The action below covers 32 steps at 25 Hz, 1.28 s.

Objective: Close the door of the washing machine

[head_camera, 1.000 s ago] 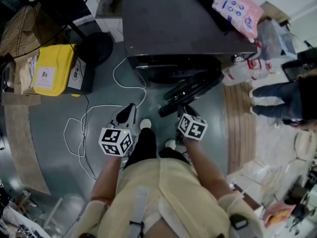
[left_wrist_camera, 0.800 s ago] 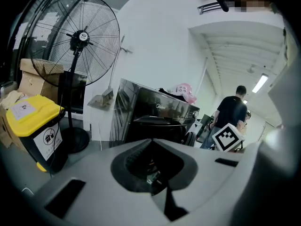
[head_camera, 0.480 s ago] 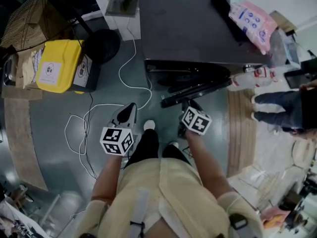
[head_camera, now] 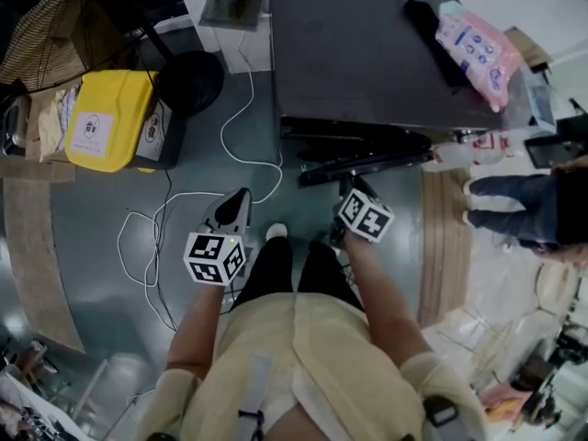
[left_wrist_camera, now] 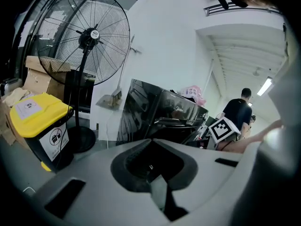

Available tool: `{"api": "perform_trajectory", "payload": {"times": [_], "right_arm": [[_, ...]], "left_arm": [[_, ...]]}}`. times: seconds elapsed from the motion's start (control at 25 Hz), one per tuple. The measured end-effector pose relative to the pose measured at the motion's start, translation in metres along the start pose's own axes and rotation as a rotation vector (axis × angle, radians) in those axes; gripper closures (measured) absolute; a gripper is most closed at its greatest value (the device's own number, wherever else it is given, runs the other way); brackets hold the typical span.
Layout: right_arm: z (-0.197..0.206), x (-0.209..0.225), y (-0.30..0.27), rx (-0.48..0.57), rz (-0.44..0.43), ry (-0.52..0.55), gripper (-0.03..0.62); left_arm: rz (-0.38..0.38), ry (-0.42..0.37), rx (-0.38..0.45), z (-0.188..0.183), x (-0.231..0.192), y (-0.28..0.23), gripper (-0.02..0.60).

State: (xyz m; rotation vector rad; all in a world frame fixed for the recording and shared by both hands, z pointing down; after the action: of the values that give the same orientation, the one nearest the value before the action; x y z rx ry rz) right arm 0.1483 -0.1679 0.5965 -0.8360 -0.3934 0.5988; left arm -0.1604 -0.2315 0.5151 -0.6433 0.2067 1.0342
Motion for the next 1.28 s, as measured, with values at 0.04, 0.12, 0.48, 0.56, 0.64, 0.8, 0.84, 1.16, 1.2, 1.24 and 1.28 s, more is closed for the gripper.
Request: {"api": "perform_trajectory", "payload": {"times": [0.04,0.12,0.48,0.56,0.64,0.8,0.84,1.16,1.2,1.24,1.28], "right_arm": [[-0.003,-0.001,0.0,0.002,-0.002,0.003,0.47],[-0.009,-0.003,-0.004,0.013,-0.01,0.01,0.47],[-0.021,-0.01,-0.016,-0.003,-0.086,0.164,0.48],[-0.026,-0.01,-0.018,-0.004,-0.102,0.185,0.485],[-0.028,-0.008,-0.019,-0.008,-0.113,0.204,0.488],[-0.03,-0.007,-0.022,-0.007,-0.138,0.231,0.494],[-0.03,-0.007,-0.023,-0.008,-0.144,0.237,0.496],[-0.032,-0.005,-0.024,-0.033,-0.182,0.293,0.496],[-0.032,-0.004,-0.024,-0.036,-0.186,0.303,0.496],[-0.032,-0.004,-0.024,-0.035,-0.191,0.314,0.496],[-0.033,-0.004,-0.023,-0.032,-0.197,0.325,0.496]], "left_arm": [[-0.003,0.002,0.002,-0.001,0.001,-0.002,0.578],[-0.013,0.003,0.007,-0.003,0.002,-0.006,0.578],[-0.106,0.031,0.028,-0.003,0.018,-0.017,0.578],[-0.118,0.036,0.035,-0.004,0.024,-0.022,0.578],[-0.126,0.038,0.043,-0.005,0.032,-0.026,0.578],[-0.149,0.024,0.042,-0.007,0.039,-0.026,0.578],[-0.159,0.021,0.043,-0.008,0.039,-0.025,0.578],[-0.209,0.054,0.076,-0.003,0.04,-0.012,0.578],[-0.212,0.057,0.083,-0.003,0.041,-0.011,0.578],[-0.217,0.058,0.089,-0.003,0.042,-0.01,0.578],[-0.221,0.061,0.095,-0.003,0.043,-0.009,0.578]]}}
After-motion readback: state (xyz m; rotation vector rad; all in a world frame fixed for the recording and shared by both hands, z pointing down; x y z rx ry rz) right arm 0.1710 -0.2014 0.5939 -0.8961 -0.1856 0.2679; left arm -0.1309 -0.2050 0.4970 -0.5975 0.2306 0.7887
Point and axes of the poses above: the fingertips, and each gripper's own axes: y backward along the fingers, x to its right, z out of its underside, the point moved 7 cm from there along y, backward along the fingers, and after that the axes turned 13 degrees about z, right-handed, at the moved point
